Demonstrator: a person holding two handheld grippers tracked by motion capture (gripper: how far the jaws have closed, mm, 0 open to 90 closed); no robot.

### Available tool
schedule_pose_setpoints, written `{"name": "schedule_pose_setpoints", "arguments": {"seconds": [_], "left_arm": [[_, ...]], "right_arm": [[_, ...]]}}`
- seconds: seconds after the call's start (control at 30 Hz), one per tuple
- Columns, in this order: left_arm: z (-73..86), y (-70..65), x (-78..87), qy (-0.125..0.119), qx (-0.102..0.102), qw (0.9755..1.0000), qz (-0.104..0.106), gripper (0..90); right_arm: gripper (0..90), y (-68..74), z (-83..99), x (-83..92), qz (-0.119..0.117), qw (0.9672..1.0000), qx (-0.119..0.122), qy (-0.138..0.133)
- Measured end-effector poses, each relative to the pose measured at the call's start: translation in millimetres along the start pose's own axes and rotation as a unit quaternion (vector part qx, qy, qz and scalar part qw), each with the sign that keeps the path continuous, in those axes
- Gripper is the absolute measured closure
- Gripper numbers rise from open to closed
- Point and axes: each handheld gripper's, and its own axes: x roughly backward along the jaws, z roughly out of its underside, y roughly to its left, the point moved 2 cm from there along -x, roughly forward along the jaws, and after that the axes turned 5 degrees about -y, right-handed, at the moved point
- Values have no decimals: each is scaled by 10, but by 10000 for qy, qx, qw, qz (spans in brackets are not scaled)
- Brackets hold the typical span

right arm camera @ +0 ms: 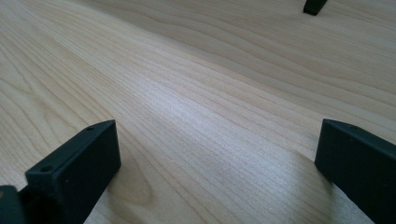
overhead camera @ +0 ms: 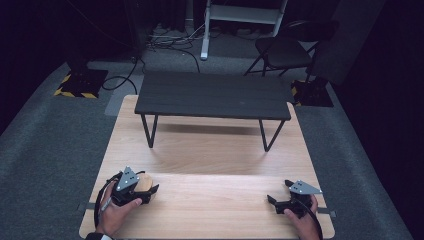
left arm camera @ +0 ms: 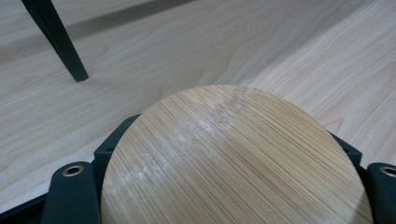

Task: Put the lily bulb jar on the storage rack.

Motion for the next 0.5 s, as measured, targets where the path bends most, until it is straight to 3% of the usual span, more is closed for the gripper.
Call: {"name": "schedule_pose_setpoints", "arguments": {"seconds": [0.27,0.5], "left_arm": [[-277,32,18,-66,-19,10000,41,258],[-645,52,-40,-90,-174,9997,134,257]], "right_arm": [[0,0,0,0,0,10000,-1,0],[0,0,0,0,1,10000,-2,0]]}}
